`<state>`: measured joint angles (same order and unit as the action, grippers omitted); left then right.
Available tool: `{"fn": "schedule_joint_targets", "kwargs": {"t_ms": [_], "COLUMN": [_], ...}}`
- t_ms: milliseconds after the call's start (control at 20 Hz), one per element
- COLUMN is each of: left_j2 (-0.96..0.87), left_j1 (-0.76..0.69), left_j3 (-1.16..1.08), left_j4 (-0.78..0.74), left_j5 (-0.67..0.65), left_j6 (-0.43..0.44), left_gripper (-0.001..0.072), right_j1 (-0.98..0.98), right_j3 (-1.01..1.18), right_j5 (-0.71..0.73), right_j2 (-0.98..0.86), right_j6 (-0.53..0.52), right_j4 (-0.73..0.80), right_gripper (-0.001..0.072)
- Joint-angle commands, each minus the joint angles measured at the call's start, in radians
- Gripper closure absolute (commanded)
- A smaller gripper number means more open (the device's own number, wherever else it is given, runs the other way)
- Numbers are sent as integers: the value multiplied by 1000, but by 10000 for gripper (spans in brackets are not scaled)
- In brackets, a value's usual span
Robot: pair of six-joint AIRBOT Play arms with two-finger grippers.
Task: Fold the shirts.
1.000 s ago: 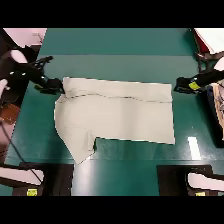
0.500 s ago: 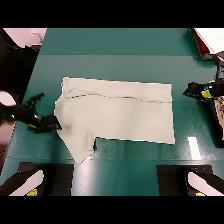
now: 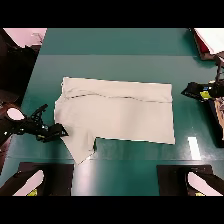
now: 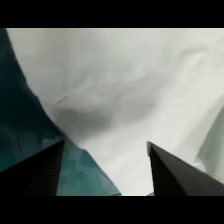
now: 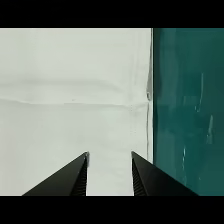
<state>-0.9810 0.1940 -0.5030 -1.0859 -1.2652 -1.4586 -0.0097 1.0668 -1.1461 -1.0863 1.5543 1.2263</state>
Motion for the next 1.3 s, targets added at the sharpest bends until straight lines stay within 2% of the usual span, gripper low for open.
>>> {"fn": "schedule_joint_targets", "kwargs": {"t_ms": [0,100,200,250,450,500,600,750,1050,1250], "left_j2": [0,0,1,1,2,2,2,2,2,2], "left_j1": [1,1,1,1,1,1,1,1,1,1], "left_j3": [23,23,22,18,-56,-84,-123,-133,-133,-133], "left_j4": [20,33,53,60,62,67,81,128,129,128], "left_j5": [51,68,91,95,74,65,53,52,43,42], "left_j6": [0,-1,4,25,34,50,63,83,91,99], "left_gripper": [96,116,557,680,680,680,679,680,679,679], "right_j1": [0,-3,-28,-48,-192,-239,-333,-402,-300,-210], "right_j3": [-1,-1,-2,-7,-175,-240,-364,-489,-591,-590], "right_j5": [-6,-40,-130,-176,-265,-277,-318,-311,-209,-134], "right_j2": [1,1,1,2,75,97,118,117,117,117], "right_j6": [-1,-7,-39,-62,-83,-89,-99,-127,-134,-134], "right_j4": [-5,-2,-2,-2,7,6,4,-5,-11,-101], "right_gripper": [405,404,404,405,403,395,332,333,334,343]}}
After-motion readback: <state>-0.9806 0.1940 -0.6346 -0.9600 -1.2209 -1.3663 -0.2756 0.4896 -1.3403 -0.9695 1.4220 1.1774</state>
